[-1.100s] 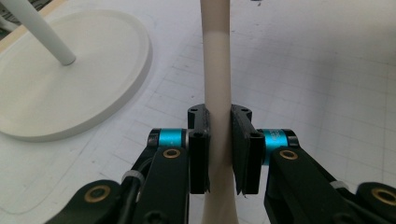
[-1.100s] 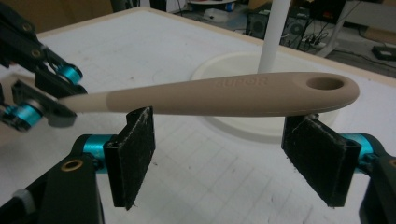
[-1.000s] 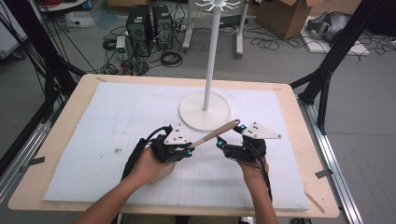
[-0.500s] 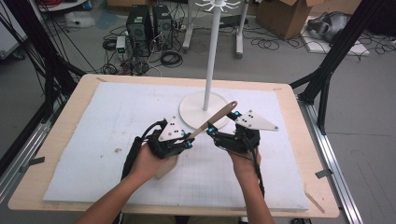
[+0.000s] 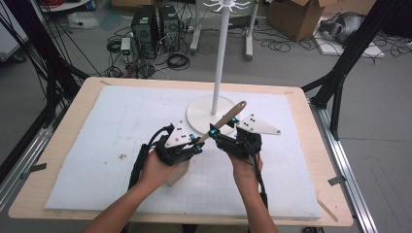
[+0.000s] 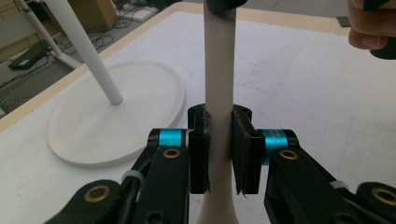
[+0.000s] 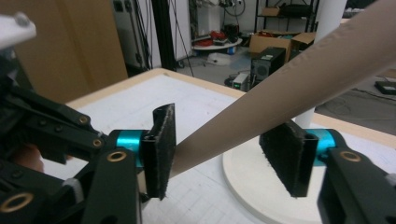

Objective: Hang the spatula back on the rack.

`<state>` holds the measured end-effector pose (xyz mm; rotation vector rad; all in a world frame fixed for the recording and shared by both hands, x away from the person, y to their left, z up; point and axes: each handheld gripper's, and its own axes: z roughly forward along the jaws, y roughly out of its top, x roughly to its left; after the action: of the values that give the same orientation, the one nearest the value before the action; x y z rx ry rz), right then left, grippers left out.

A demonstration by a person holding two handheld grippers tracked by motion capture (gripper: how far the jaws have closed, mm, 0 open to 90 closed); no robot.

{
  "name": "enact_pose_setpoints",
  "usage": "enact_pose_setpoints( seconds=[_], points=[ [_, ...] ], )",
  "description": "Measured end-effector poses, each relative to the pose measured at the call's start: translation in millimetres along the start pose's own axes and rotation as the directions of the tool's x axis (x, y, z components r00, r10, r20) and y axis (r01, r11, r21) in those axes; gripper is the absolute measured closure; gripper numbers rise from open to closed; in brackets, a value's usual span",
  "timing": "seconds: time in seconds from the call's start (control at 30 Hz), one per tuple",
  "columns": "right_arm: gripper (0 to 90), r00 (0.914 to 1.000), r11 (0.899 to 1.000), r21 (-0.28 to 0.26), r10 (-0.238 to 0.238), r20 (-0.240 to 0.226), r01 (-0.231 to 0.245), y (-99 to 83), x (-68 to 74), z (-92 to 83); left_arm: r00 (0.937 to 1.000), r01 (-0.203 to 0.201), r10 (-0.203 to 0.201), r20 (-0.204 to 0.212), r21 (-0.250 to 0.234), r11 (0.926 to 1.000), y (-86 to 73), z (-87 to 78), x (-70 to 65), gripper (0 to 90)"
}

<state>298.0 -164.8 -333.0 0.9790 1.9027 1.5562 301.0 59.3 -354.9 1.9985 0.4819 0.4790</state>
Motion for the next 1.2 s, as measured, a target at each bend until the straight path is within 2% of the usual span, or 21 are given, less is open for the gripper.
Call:
enact_pose_setpoints(
  seconds=[0.07,0.17,0.23,0.33,0.43,0.57,0.67,0.7,0.8,0.9,0.93,1.0,1.03,1.07,1.1,1.13,1.17,1.2],
  points=[
    [49.5,0.9999,1.0,-0.012,0.009,-0.014,-0.009,1.8,-0.6,-2.2,1.0,-0.005,0.005,0.003,-0.006,1.0,0.6,-0.7,-0.3,77.9],
    [53.6,0.9991,1.0,0.003,0.018,-0.038,-0.018,6.4,-0.8,-4.0,0.9998,-0.006,0.006,0.018,-0.007,1.0,0.5,-0.6,-0.3,77.6],
    [57.0,0.9985,1.0,0.007,0.0,-0.055,0.0,9.7,0.8,-4.8,0.9997,-0.001,0.001,0.024,-0.017,0.9999,0.2,-0.3,-0.5,77.2],
    [64.0,0.9942,0.999,-0.014,-0.038,-0.101,0.037,16.2,6.2,-7.8,0.9991,0.015,-0.013,0.04,-0.045,0.9989,-0.3,-0.4,0.6,77.4],
    [67.8,0.9883,0.998,-0.029,-0.065,-0.138,0.061,22.2,12.6,-11.0,0.9981,0.007,-0.002,0.062,-0.071,0.9974,-0.5,-4.8,2.6,77.5],
    [70.9,0.9738,0.995,-0.037,-0.102,-0.203,0.097,30.5,17.3,-13.8,0.9953,0.009,0.002,0.097,-0.106,0.9943,-0.8,-11.7,5.1,77.5],
    [73.2,0.9546,0.991,-0.049,-0.134,-0.266,0.125,38.1,23.0,-13.8,0.9925,0.006,0.011,0.122,-0.138,0.9904,-0.7,-17.5,7.5,77.5],
    [73.6,0.949,0.99,-0.049,-0.141,-0.282,0.132,40.9,24.8,-13.6,0.9915,0.02,0.0,0.13,-0.156,0.9876,-0.6,-18.9,7.5,77.4],
    [73.8,0.9349,0.988,-0.056,-0.157,-0.318,0.147,48.7,27.4,-13.1,0.9885,0.016,0.012,0.151,-0.181,0.9833,-0.3,-25.6,10.9,77.4],
    [74.0,0.92,0.985,-0.066,-0.172,-0.352,0.159,55.2,28.5,-13.8,0.9808,0.027,0.016,0.195,-0.219,0.9754,-1.0,-31.6,15.3,77.0],
    [74.1,0.9113,0.984,-0.066,-0.178,-0.371,0.165,57.9,29.5,-14.3,0.9765,0.031,0.019,0.215,-0.227,0.9735,-1.3,-32.8,16.6,76.7],
    [74.2,0.8969,0.982,-0.064,-0.187,-0.401,0.176,61.6,30.2,-14.5,0.9646,0.039,0.025,0.263,-0.236,0.9709,-2.0,-33.6,18.7,76.2],
    [74.2,0.8822,0.981,-0.063,-0.191,-0.43,0.182,63.9,30.1,-14.5,0.9583,0.039,0.032,0.284,-0.24,0.9699,-2.4,-33.7,19.6,74.4],
    [74.2,0.8751,0.981,-0.06,-0.193,-0.444,0.186,64.8,29.8,-14.7,0.9487,0.044,0.036,0.314,-0.242,0.9693,-3.1,-33.6,21.1,73.0],
    [74.3,0.8717,0.98,-0.059,-0.194,-0.45,0.188,65.1,29.5,-14.9,0.9446,0.043,0.04,0.326,-0.244,0.9688,-3.5,-33.4,22.0,71.7],
    [74.3,0.8717,0.98,-0.059,-0.194,-0.45,0.188,65.1,29.5,-14.9,0.9369,0.047,0.044,0.347,-0.25,0.9672,-4.4,-32.9,23.1,71.7],
    [74.3,0.8649,0.98,-0.058,-0.197,-0.462,0.192,65.4,28.6,-15.0,0.933,0.054,0.043,0.357,-0.256,0.9653,-4.9,-32.4,23.1,69.4],
    [74.3,0.8626,0.979,-0.06,-0.198,-0.465,0.192,65.5,28.0,-15.3,0.9276,0.055,0.048,0.37,-0.26,0.9639,-5.4,-32.0,23.3,67.8]
  ],
)
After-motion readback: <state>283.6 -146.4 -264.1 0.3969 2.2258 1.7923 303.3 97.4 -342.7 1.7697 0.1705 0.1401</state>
